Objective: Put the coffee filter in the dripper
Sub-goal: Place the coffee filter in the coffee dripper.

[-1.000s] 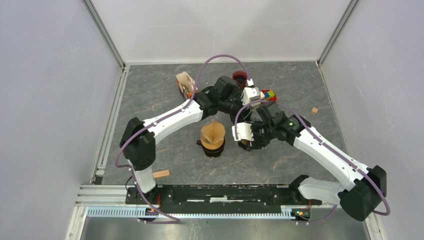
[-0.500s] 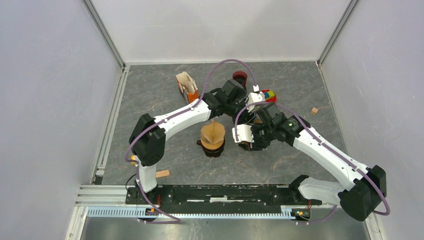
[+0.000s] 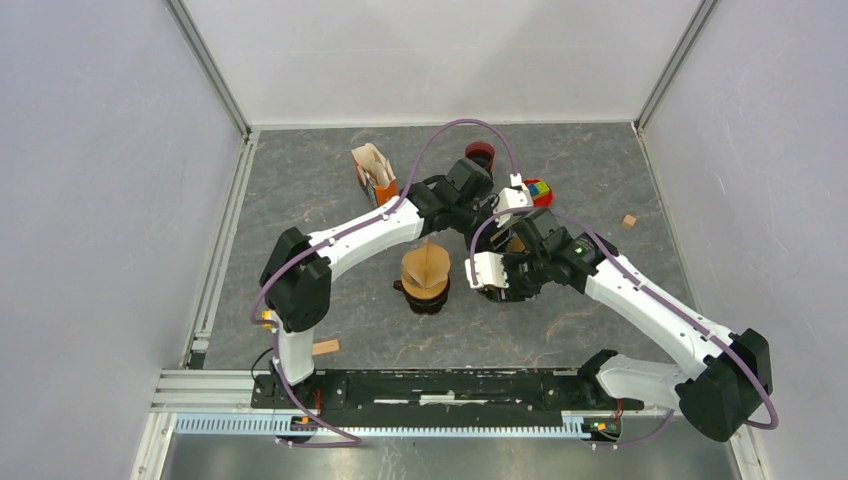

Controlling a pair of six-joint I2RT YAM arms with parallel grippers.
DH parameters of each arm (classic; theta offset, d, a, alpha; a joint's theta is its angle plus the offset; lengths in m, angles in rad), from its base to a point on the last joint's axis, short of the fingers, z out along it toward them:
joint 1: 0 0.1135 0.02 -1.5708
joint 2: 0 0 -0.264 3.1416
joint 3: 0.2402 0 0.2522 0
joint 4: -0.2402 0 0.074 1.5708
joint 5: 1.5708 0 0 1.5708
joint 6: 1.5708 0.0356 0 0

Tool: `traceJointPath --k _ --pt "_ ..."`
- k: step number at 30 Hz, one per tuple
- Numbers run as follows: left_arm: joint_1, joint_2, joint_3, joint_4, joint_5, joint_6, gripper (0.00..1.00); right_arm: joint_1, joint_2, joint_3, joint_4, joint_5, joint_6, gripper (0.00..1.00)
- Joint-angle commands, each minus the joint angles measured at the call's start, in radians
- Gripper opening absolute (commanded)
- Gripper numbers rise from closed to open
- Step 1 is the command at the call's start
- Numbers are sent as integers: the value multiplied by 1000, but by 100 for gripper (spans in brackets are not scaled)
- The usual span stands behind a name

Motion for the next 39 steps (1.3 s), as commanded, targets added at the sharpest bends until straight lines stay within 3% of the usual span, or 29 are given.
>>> traceJointPath --k 1,28,39 --pt "0 -12 43 -36 -30 80 66 3 -17 -12 -4 -38 -13 54" --pt "0 -95 61 -77 -153 156 81 -12 -50 -40 -4 -36 -23 54" --pt "2 32 194 -125 -163 106 85 -18 -34 -28 -13 -39 -27 54"
